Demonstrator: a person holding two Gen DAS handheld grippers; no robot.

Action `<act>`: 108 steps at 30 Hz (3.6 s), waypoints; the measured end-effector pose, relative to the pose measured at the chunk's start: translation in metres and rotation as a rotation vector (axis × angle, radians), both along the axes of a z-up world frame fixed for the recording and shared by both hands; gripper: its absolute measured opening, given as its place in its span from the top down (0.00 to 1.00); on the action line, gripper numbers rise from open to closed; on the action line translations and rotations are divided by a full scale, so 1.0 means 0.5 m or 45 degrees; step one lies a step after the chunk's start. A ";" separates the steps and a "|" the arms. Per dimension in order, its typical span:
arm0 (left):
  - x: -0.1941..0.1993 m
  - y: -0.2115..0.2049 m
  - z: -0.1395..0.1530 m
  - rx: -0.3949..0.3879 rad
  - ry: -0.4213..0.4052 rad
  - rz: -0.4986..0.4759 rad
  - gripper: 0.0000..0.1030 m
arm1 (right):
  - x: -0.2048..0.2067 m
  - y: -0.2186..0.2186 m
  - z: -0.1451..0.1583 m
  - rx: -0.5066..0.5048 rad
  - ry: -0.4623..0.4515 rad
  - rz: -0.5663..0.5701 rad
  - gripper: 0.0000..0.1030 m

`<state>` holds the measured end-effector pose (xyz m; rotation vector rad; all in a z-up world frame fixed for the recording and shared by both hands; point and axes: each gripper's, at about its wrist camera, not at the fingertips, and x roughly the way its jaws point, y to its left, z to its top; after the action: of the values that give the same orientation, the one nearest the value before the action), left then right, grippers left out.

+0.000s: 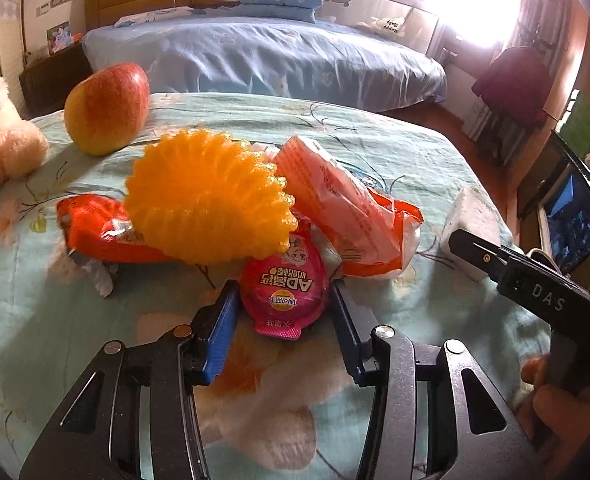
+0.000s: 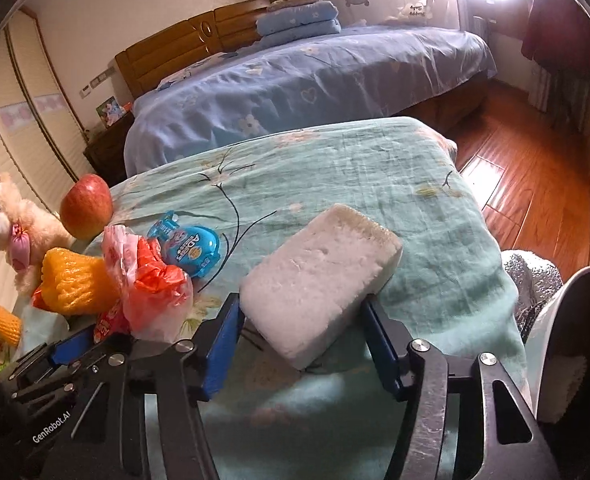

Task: Collect trash
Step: 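Grasp the pink drink bottle with the left tool while the right tool grasps the white foam block, then carry the pink bottle and white foam block over the black bin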

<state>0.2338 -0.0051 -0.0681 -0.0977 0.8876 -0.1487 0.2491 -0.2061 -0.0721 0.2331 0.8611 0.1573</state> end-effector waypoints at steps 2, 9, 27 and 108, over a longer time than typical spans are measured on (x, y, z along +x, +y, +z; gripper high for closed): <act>-0.012 0.004 0.002 -0.015 -0.001 -0.001 0.57 | -0.013 -0.005 0.003 0.019 -0.008 0.008 0.42; -0.077 0.003 0.010 -0.066 -0.011 -0.014 0.57 | -0.075 -0.021 0.019 0.078 -0.033 0.048 0.43; -0.182 -0.025 0.050 -0.104 -0.069 -0.047 0.57 | -0.177 -0.051 0.046 0.135 -0.083 0.040 0.42; -0.136 -0.506 0.055 -0.070 -0.027 -0.613 0.57 | -0.276 -0.424 -0.024 0.071 0.010 -0.316 0.40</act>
<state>0.1661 -0.2583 -0.0405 0.0686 0.8734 -0.6223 0.1111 -0.4181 -0.0841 0.3907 0.8286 -0.0514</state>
